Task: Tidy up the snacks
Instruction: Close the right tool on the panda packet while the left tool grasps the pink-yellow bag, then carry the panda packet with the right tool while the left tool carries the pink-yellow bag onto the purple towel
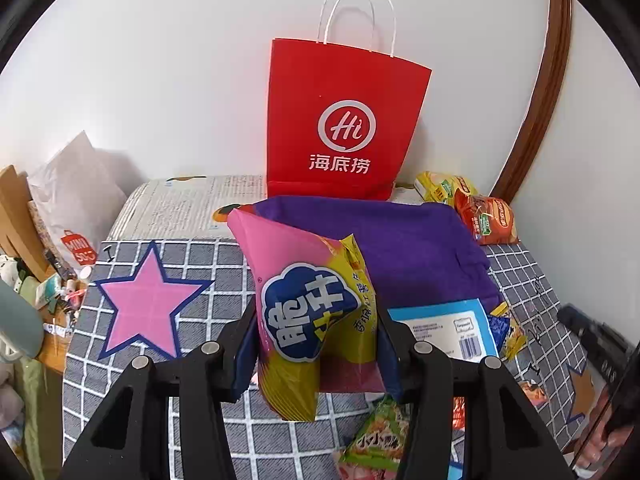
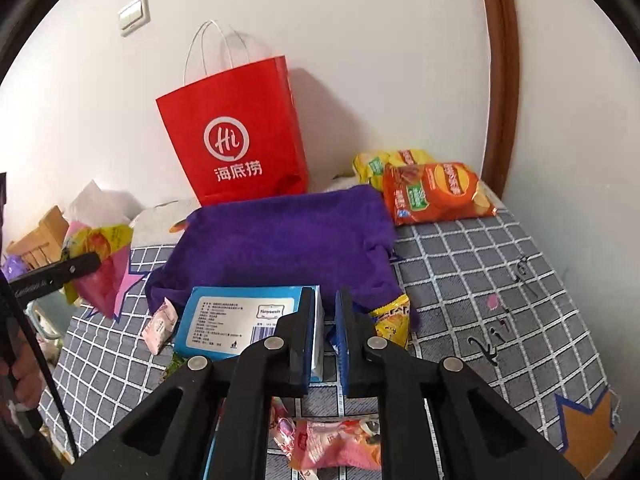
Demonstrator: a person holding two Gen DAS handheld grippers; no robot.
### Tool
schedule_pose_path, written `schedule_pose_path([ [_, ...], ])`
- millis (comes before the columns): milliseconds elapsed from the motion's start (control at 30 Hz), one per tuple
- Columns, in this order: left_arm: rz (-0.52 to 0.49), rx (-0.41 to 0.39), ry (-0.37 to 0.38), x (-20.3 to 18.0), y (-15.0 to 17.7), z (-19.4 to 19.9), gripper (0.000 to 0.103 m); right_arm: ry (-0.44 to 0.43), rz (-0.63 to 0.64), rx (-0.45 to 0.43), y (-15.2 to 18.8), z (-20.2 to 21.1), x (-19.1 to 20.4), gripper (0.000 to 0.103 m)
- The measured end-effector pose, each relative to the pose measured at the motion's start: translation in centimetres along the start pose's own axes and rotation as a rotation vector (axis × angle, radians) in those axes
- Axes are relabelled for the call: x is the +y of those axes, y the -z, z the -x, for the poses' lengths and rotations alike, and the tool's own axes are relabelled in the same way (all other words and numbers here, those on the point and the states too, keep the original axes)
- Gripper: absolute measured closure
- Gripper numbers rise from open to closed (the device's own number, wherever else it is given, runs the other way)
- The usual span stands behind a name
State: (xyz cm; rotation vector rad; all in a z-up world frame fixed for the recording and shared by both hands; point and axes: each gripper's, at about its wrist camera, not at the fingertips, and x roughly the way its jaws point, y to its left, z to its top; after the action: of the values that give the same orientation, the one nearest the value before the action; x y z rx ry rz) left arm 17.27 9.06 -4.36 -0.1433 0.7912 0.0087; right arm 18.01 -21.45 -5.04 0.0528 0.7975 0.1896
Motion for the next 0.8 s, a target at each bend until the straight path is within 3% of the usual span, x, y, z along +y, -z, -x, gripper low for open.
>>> schedule_pose_path([
  [33, 0.005, 0.006, 0.008, -0.1, -0.2, -0.4, 0.055, -0.012, 0.0, 0.016, 0.3, -0.2, -0.3, 0.065],
  [100, 0.009, 0.018, 0.024, -0.4, -0.2, -1.0, 0.055, -0.02, -0.008, 0.037, 1.6, -0.5, -1.2, 0.041],
  [333, -0.004, 0.065, 0.075, -2.0, 1.0, -2.9, 0.055, 0.027, -0.078, 0.189, 7.0, -2.7, -3.8, 0.039],
  [500, -0.017, 0.085, 0.081, -2.6, 2.2, -3.2, 0.055, -0.004, -0.161, 0.21, 9.6, -3.5, -4.8, 0.024],
  [700, -0.004, 0.089, 0.082, -2.3, 2.8, -2.9, 0.055, -0.111, -0.225, 0.248, 10.2, -3.8, -4.5, 0.024],
  [800, -0.004, 0.086, 0.083, -2.2, 2.9, -2.7, 0.055, -0.117, -0.198, 0.249, 10.3, -4.2, -3.6, 0.03],
])
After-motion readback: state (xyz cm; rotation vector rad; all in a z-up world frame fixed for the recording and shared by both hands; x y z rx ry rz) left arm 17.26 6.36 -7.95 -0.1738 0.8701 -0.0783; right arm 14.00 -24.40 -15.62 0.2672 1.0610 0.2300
